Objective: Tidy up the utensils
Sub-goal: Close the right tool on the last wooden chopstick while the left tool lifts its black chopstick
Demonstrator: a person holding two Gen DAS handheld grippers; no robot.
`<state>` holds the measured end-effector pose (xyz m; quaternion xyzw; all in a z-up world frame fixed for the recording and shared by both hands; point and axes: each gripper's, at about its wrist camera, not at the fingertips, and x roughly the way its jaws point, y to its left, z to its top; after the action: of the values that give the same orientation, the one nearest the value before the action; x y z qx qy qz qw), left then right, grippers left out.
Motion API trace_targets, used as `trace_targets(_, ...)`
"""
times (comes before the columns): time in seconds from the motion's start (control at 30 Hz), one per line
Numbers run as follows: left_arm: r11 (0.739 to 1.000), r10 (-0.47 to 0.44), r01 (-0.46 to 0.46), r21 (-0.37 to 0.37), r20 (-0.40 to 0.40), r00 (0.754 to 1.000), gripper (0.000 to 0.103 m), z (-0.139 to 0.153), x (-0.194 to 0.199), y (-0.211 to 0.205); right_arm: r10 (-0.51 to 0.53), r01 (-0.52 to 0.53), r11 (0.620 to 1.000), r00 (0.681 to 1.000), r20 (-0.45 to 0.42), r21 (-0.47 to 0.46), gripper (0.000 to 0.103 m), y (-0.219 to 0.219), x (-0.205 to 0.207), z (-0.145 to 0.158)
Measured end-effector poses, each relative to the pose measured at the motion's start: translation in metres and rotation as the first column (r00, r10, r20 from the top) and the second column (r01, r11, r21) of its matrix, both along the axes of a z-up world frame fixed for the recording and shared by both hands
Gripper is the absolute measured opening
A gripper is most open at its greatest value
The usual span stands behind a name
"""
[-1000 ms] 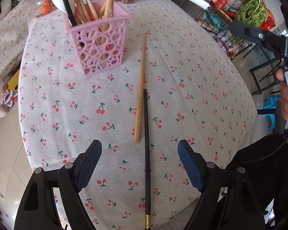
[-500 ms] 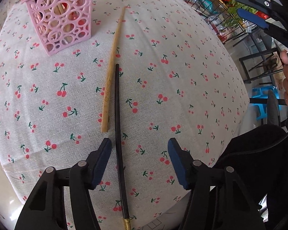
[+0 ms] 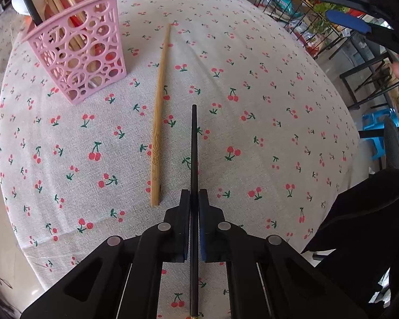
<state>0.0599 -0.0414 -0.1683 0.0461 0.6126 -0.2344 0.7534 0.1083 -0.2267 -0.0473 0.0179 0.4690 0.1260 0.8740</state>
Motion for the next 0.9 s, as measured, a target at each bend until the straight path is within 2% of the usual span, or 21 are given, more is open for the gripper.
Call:
trace_targets(0.17,0.998,0.017,-0.011,-0.063,0.096,0.995,0.005,0.036,-0.01,0.017,-0.015,0.015,1.0,1.0,-0.017,0.003,0.091,-0.001,0.004,-0.004)
trace_targets(0.37,0.989,0.084,-0.056,-0.138,0.205,0.975,0.005,0.076,-0.019,0.049,-0.033,0.034,0.999,0.998,-0.056,0.008,0.091,0.005,0.016,-0.013)
trace_targets(0.57,0.976,0.16,-0.11,-0.187,0.274,0.948,0.005,0.101,-0.02,0.078,-0.062,0.066,0.998,0.988,-0.143,0.025,0.091,0.023,0.037,-0.037)
trace_targets(0.73,0.968,0.198,-0.134,-0.211,0.319,0.927,0.005,0.117,-0.019,0.093,-0.11,0.126,0.991,0.964,-0.244,0.05,0.091,0.039,0.058,-0.069)
trace_targets(0.8,0.966,0.207,-0.137,-0.221,0.335,0.919,0.005,0.123,-0.021,0.1,-0.131,0.153,0.987,0.951,-0.281,0.056,0.089,0.046,0.067,-0.082)
trace_targets(0.9,0.964,0.215,-0.141,-0.224,0.358,0.909,0.005,0.13,-0.019,0.106,-0.154,0.178,0.983,0.937,-0.313,0.05,0.076,0.056,0.078,-0.099)
